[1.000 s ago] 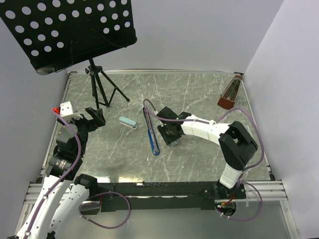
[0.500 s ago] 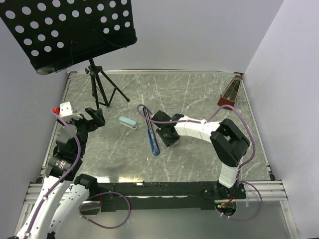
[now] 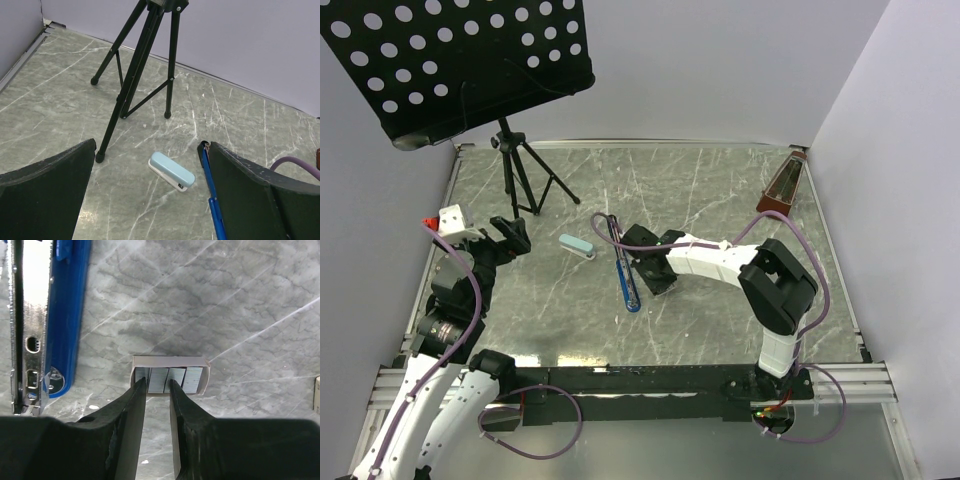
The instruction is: Load the staples into the stapler
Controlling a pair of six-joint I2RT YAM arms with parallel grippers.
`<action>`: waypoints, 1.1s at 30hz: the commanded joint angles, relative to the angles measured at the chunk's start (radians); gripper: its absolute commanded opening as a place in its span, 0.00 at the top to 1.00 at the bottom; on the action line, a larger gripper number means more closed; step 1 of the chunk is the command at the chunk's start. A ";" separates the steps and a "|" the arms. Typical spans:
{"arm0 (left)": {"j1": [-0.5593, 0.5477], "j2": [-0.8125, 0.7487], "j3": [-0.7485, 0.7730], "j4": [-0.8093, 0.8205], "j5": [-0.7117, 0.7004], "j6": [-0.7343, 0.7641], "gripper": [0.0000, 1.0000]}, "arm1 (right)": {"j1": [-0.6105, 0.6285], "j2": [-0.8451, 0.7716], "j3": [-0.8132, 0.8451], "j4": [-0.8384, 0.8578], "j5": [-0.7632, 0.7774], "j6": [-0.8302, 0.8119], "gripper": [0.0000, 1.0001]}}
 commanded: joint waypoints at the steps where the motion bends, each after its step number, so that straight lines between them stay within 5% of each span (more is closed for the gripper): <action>1: 0.005 -0.008 0.001 0.015 0.007 -0.002 0.01 | 0.017 -0.001 0.035 -0.010 0.011 0.000 0.68; 33: 0.005 -0.008 0.000 0.018 0.010 -0.002 0.01 | 0.015 -0.012 0.003 0.011 0.038 0.056 0.66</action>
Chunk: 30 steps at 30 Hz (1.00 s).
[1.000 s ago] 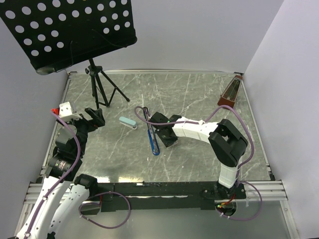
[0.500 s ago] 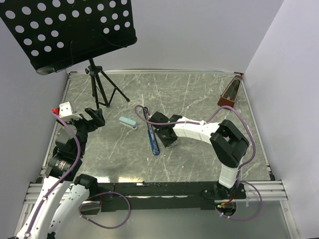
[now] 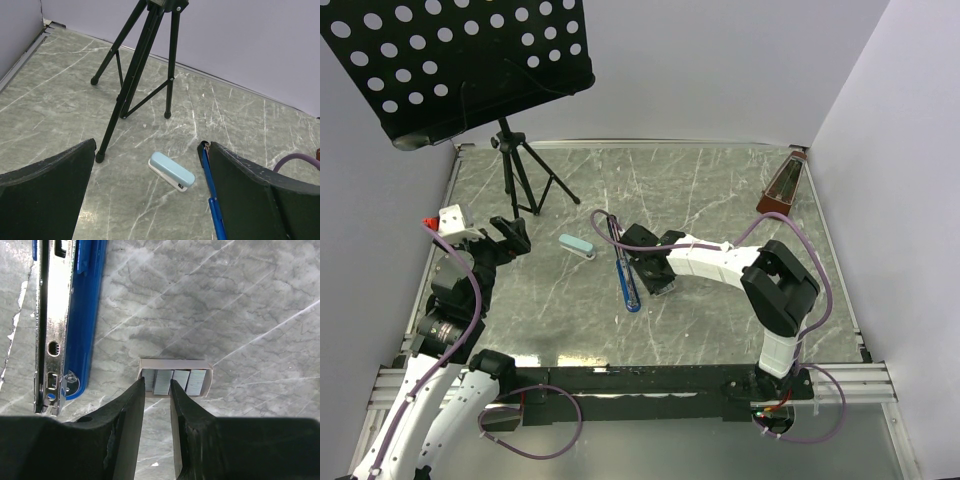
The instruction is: Load the staples into the stapler
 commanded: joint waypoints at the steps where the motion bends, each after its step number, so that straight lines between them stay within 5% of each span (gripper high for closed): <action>1: 0.005 -0.008 0.000 0.018 0.011 -0.003 0.01 | 0.006 0.003 0.003 -0.010 0.030 0.013 0.66; 30: 0.005 -0.011 0.000 0.016 0.008 -0.003 0.01 | 0.002 0.046 0.009 -0.058 0.053 0.116 0.66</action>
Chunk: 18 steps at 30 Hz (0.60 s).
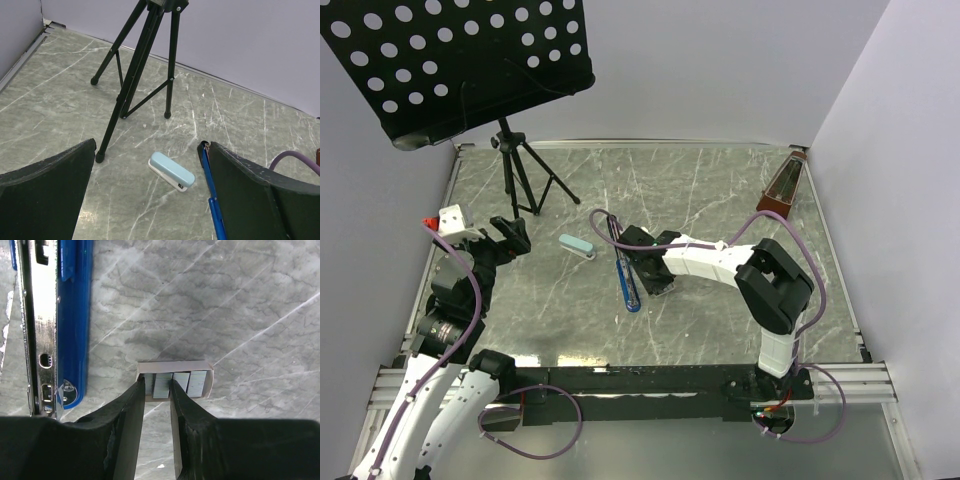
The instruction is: Load the staples into the stapler
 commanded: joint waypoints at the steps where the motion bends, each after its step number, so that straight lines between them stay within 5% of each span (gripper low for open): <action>1: 0.005 -0.011 0.000 0.016 0.008 -0.003 0.01 | -0.002 0.007 -0.013 -0.032 0.018 0.055 0.66; 18: 0.005 -0.014 0.000 0.013 0.007 -0.005 0.01 | 0.011 -0.069 -0.014 -0.034 0.029 0.042 0.66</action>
